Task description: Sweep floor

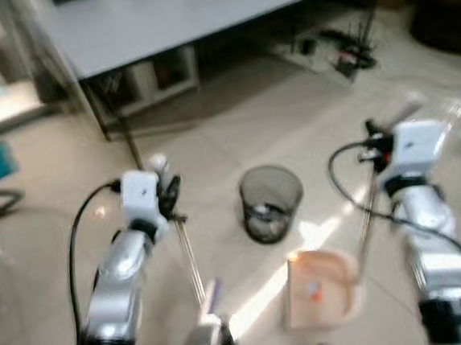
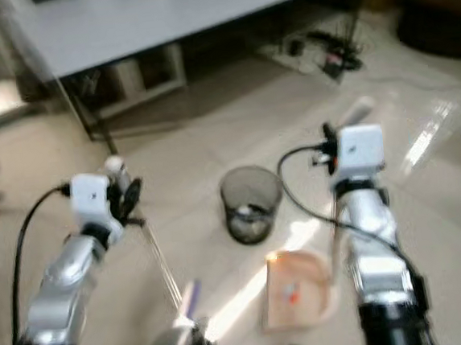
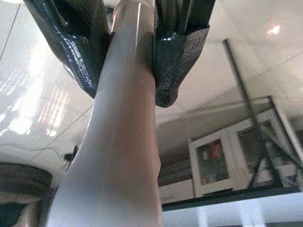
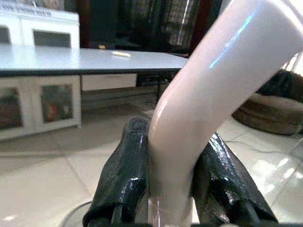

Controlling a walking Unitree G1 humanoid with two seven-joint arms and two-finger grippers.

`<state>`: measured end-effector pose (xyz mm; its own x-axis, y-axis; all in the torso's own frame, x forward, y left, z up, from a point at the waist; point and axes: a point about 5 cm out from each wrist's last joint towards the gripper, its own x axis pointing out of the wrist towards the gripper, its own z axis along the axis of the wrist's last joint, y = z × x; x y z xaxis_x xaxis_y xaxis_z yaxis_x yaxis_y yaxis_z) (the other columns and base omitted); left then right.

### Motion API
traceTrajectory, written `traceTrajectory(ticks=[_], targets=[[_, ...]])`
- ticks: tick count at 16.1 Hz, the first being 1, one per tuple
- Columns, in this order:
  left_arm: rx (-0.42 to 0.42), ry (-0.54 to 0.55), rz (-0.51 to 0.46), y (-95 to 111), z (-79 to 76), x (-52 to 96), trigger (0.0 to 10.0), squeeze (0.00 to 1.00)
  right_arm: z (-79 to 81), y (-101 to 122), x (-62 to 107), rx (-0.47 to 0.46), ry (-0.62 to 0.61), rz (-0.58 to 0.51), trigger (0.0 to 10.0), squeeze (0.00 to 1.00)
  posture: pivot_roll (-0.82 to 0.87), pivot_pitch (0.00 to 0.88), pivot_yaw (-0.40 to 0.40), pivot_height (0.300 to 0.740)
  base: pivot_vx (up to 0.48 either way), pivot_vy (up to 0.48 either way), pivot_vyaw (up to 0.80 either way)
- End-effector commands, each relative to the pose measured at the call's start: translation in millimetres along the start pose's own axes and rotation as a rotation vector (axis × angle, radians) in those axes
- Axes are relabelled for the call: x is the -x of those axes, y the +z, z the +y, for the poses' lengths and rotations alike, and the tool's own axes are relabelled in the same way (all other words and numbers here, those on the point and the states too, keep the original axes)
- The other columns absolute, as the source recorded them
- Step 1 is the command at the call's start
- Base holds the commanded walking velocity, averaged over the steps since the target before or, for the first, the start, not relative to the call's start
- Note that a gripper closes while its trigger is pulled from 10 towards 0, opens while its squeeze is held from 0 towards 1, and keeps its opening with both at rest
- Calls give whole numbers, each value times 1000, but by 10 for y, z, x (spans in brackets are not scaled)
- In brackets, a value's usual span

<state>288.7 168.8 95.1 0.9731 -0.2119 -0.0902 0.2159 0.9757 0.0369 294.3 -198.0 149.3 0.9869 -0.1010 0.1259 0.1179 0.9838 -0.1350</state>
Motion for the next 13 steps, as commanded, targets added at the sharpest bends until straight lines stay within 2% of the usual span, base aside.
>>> traceTrajectory(ticks=[1,3,6,10,13], targets=[[-28,-22,-62,177,-27,-71,10000,0,-56,98,-4,-2,-28,-39,10000,0,6,24,32,740,-311,0,0],[-31,-41,-63,192,-54,-99,10000,0,-28,39,32,4,-24,4,10000,0,1,28,38,740,-124,0,0],[-43,-48,-56,187,-65,-121,10000,0,-22,-32,77,-46,-57,51,10000,0,1,30,39,740,0,0,0],[-50,-52,-78,254,-51,-177,10000,0,-34,-49,94,-78,-69,66,10000,0,-6,31,44,740,0,0,-800],[-75,-74,-94,290,-99,-229,10000,0,-47,-48,104,-90,-85,79,10000,0,-12,35,53,740,0,0,-800]])
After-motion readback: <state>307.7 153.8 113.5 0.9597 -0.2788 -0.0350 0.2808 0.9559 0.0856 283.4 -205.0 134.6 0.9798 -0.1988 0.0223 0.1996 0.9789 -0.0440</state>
